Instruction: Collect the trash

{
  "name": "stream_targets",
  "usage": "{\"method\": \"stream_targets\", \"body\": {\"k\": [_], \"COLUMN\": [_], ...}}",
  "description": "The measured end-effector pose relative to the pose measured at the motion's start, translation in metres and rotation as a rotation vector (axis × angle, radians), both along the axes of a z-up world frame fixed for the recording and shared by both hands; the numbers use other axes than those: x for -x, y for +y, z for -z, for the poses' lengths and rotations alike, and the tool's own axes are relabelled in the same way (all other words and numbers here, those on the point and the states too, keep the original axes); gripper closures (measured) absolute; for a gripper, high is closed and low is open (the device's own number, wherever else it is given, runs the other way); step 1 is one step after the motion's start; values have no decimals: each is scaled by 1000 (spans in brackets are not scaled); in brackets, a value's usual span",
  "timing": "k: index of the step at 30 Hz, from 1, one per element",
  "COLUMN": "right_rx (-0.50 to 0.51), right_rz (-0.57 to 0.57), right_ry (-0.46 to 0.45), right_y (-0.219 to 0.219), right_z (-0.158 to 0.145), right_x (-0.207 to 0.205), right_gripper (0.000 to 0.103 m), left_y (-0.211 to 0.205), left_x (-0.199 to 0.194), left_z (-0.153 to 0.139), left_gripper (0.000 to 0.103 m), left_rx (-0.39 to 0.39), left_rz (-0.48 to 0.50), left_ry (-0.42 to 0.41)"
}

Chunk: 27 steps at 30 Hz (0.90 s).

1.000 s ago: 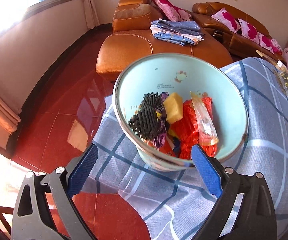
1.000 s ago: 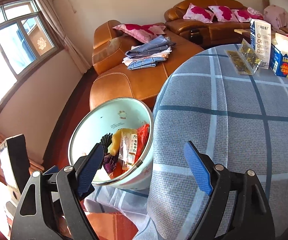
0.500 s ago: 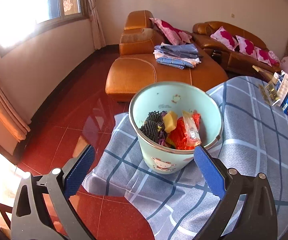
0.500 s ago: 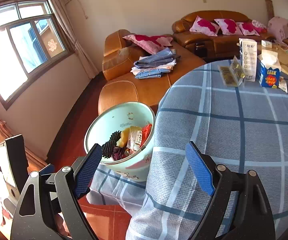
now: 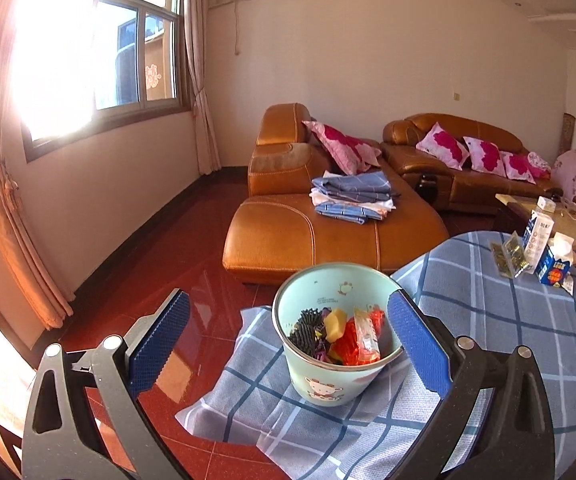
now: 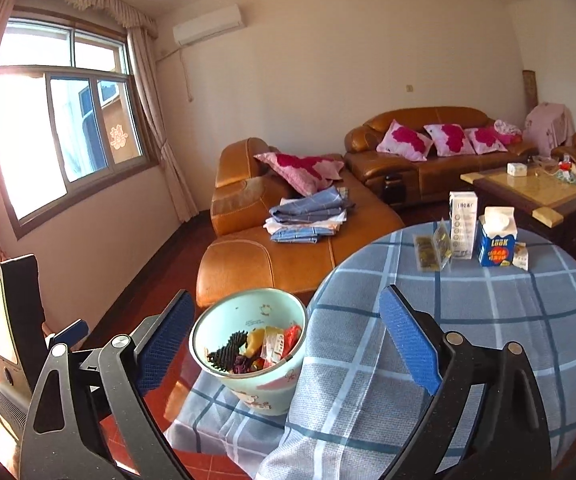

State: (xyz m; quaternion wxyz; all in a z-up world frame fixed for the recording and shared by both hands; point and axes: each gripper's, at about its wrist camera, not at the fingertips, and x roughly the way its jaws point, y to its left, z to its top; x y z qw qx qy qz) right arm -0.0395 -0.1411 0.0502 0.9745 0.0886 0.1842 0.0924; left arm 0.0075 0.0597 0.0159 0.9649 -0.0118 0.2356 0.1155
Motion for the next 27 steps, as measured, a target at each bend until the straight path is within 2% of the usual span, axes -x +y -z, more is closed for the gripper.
{"method": "stream_targets", "body": {"k": [5,11,19,27], "right_rx": [15,10,6,14], "right_rz": [40,59,61,57], "right_ry": [-77,-83,-94,-77], "right_y": [0,-3,-3,-2], "right_z": [-7,-9,-13,-12], "right_x": [14,16,21,18], "right_gripper": [11,10,10,10], "left_y": [1,3,-3,0], "left_x": [14,25,35,34], "left_z": [-19,-31,-38,-38], "left_gripper": [6,6,6,6], "left_rx": [-27,-31,-46,-16], "left_rz": [-9,-12,21,52], "left_ry": [-73,-115,-141,-125]}}
